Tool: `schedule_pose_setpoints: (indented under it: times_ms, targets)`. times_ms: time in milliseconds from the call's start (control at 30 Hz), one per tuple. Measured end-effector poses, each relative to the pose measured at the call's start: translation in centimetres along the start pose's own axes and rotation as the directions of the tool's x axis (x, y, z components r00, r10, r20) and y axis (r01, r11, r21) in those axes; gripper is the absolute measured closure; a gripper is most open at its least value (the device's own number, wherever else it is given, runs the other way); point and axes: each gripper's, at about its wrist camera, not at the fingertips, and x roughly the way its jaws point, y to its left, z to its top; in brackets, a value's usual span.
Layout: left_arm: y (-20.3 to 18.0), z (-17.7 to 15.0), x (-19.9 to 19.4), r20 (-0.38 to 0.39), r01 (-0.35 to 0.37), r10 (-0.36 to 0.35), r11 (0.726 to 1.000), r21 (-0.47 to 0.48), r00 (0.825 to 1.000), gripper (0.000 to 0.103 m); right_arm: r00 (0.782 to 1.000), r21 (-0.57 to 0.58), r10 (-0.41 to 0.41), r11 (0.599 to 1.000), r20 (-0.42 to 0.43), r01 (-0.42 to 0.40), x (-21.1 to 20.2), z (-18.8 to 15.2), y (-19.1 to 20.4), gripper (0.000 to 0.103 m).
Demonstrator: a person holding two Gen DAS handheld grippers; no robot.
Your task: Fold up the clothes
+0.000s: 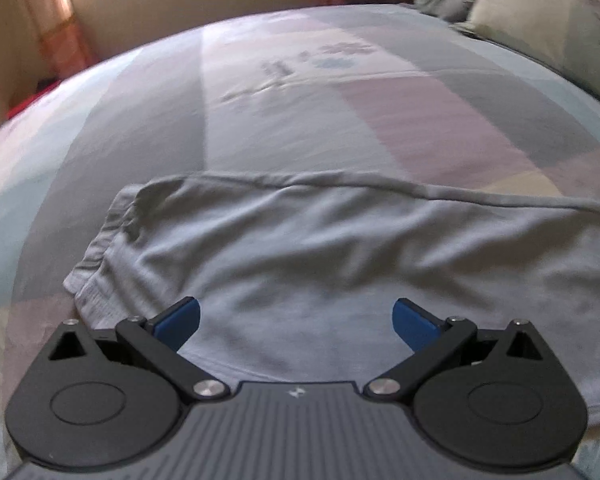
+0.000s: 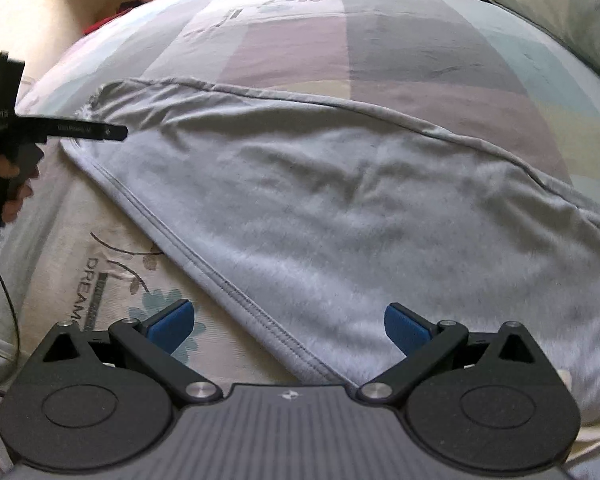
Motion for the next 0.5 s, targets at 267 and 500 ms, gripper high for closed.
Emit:
schedule_pose_setpoints:
  times_ms: [267,500]
  targets:
    - [-6.7,-0.1,-3.6,0.035,0.070,-0.072,0.996,0.059,0.997,0.001,0.992,-0.059,0.115,0.992,0.057,-0.112,-2.4,-0.2,-0.6,0.000]
    - [-13.6,-0.2,-4.7,0.025,0.159,-0.164,0.979,0.131,0.986,0.001,0.954,-0.279,0.259,0.937,0.150,-0.210,-7.9,-4.8,-2.9,0.000]
